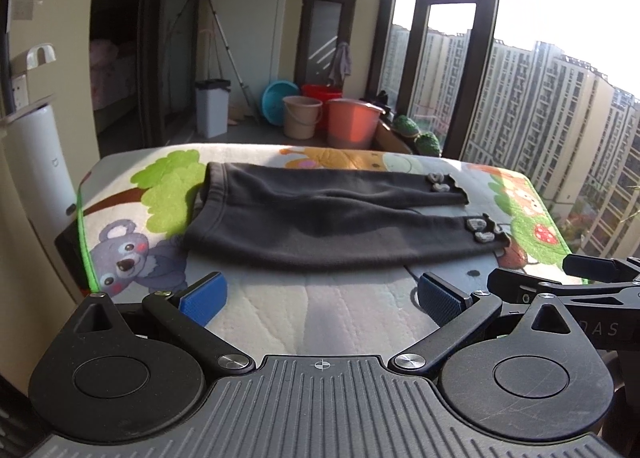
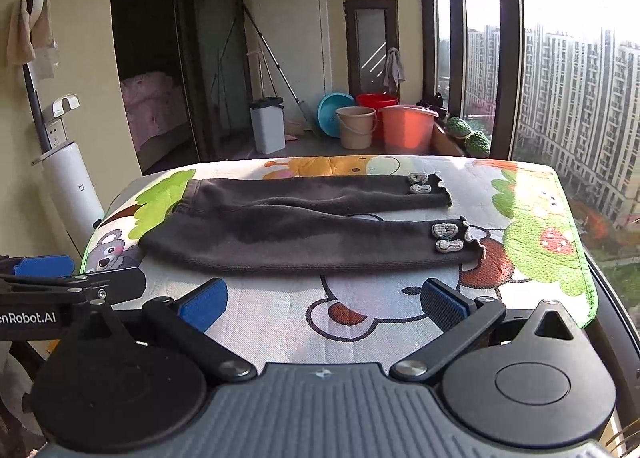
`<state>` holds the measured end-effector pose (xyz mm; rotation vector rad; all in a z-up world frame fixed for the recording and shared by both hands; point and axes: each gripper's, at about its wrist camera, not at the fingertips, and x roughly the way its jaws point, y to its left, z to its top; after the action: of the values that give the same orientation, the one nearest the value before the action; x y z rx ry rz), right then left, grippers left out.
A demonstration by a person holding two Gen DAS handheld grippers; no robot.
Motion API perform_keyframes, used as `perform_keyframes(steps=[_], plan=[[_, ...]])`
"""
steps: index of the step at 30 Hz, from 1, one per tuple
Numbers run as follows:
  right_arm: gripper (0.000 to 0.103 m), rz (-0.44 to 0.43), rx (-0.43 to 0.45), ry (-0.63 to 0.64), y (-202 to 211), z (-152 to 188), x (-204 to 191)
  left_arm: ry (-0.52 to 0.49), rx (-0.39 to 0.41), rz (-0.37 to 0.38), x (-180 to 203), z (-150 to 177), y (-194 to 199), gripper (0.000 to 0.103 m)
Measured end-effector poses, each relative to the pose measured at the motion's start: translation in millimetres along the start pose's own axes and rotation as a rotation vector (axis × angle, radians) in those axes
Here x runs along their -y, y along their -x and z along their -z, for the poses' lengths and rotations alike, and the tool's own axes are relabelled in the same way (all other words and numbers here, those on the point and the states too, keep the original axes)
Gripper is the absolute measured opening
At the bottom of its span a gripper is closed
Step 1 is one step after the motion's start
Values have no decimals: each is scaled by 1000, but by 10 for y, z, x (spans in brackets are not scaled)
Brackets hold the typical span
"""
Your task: Fold clothes
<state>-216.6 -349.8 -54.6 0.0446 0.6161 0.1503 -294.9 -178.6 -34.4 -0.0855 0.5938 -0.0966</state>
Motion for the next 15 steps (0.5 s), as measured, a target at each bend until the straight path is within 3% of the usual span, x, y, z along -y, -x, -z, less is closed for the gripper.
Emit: perform_keyframes(steps=[15], plan=[[103, 1, -19, 3, -37, 4, 44, 14, -46, 15, -20, 27, -84, 103]])
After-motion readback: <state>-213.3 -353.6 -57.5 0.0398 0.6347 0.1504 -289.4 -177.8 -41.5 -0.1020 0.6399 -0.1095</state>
